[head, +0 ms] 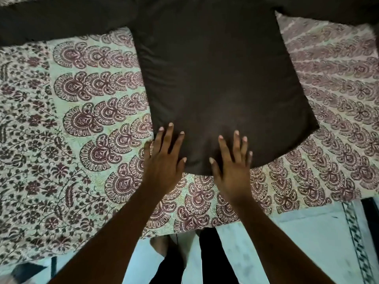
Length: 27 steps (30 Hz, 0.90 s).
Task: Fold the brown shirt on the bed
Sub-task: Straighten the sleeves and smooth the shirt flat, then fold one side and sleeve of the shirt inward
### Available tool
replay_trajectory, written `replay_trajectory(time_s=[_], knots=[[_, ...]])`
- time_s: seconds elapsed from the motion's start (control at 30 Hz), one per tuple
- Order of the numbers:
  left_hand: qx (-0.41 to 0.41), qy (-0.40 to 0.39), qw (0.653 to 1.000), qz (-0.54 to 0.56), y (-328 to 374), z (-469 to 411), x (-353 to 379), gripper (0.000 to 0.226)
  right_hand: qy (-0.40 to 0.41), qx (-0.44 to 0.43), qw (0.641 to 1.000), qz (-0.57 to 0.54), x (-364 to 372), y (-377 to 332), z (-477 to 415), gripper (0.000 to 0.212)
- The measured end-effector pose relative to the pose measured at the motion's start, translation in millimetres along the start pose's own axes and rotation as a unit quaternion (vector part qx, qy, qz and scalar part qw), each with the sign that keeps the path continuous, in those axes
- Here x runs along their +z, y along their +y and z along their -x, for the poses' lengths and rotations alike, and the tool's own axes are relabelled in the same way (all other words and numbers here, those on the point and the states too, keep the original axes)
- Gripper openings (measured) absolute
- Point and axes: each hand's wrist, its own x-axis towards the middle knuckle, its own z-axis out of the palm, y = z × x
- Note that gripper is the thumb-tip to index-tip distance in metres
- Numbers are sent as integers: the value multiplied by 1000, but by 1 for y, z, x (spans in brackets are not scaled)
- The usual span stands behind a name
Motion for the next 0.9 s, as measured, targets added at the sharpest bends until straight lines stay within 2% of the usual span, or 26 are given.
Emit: replay_trajectory(time_s=[0.1, 0.23, 0.37, 0.47, 0.57, 0.67, 0.8, 0.9], knots=[[21, -49, 998, -24, -24, 26, 12, 71, -66, -44, 997, 21, 15, -19, -20, 59], [90, -77, 993, -15, -39, 86, 7, 71, -97, -81, 990, 56, 24, -28, 22, 50], [105, -106, 987, 58, -53, 109, -10, 62, -142, -80, 986, -24, 5, -38, 45, 53], [36, -84, 985, 148, -56, 91, -33, 56, -112, -80, 983, -123, -11, -64, 25, 52], [-31, 4, 978, 208, -66, 52, -54, 52, -76, -79, 969, -222, -11, -98, -19, 37], [-106, 89, 953, 268, -83, 11, -74, 40, -61, -91, 962, -249, 0, -132, -67, 30], [-230, 155, 906, 319, -104, -24, -86, 38, -23, -175, 950, -257, 16, -170, -109, 22], [-297, 190, 878, 324, -129, -53, -98, 38, -80, -196, 943, -256, 25, -199, -143, 32]])
